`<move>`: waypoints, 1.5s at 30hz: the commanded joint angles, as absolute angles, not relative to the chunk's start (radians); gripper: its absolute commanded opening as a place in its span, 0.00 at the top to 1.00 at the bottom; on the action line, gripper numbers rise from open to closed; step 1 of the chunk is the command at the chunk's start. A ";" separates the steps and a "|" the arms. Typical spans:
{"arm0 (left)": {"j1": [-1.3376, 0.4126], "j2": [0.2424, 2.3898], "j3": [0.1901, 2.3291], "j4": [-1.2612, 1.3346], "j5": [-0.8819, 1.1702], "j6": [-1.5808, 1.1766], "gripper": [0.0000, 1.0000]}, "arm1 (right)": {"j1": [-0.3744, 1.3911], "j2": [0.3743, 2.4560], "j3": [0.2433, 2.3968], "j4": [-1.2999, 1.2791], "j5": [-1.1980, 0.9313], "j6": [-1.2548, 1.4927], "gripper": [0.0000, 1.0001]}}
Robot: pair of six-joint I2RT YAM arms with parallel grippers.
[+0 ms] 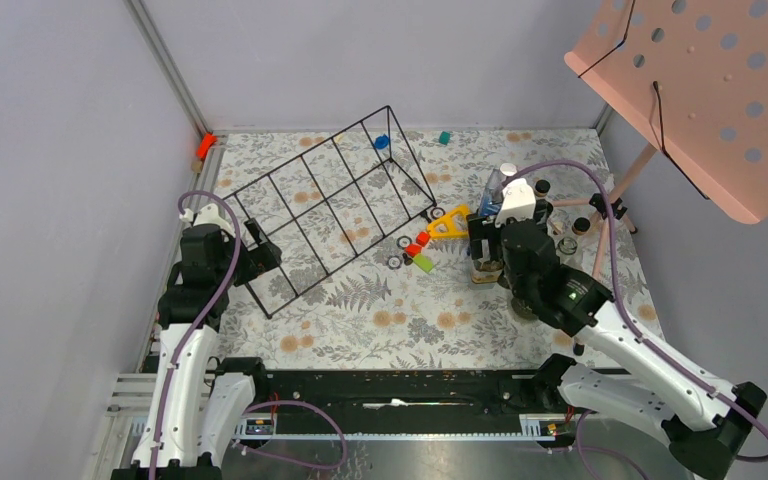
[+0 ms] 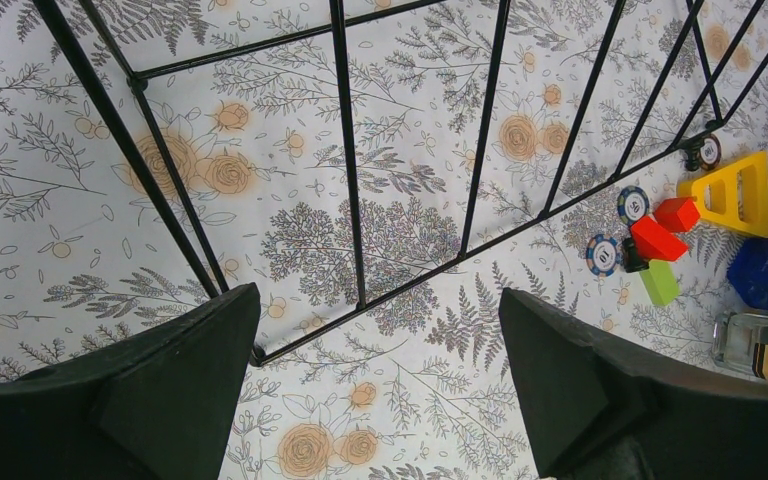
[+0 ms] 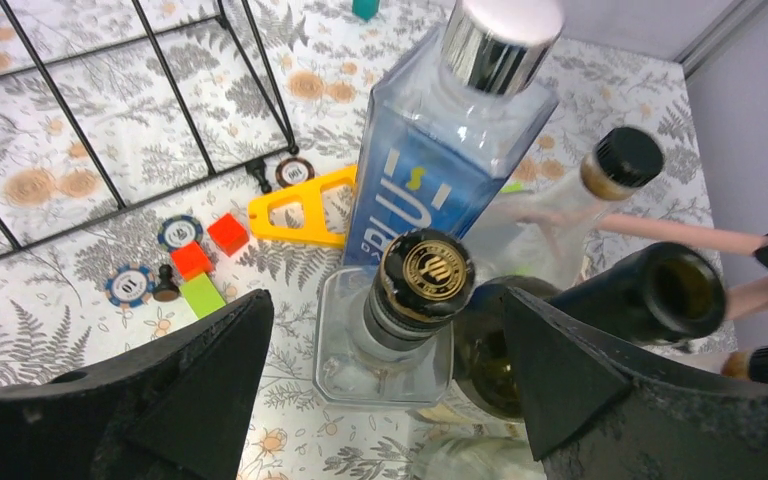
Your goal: Take the wine bottle off the wine rack
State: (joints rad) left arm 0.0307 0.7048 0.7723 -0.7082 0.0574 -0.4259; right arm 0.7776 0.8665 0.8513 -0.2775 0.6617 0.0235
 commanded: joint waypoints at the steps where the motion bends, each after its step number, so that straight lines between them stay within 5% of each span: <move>1: 0.031 0.710 0.792 -0.658 0.066 -0.427 0.01 | 0.774 0.840 0.965 -0.318 0.663 -0.020 0.09; 4: 0.031 0.738 0.819 -0.668 0.068 -0.432 0.01 | 0.774 0.882 1.100 -0.475 0.633 0.019 0.01; 14: 0.031 0.828 1.000 -0.749 0.058 -0.433 0.01 | 0.774 1.138 1.623 -1.092 0.311 0.274 0.00; 31: -0.114 0.839 1.236 -0.883 0.074 -0.393 0.01 | 0.696 1.135 1.648 -1.117 0.042 0.306 0.00; 45: -0.412 0.972 1.540 -1.027 -0.057 -0.445 0.01 | 0.684 0.919 1.578 -1.001 0.302 0.256 0.00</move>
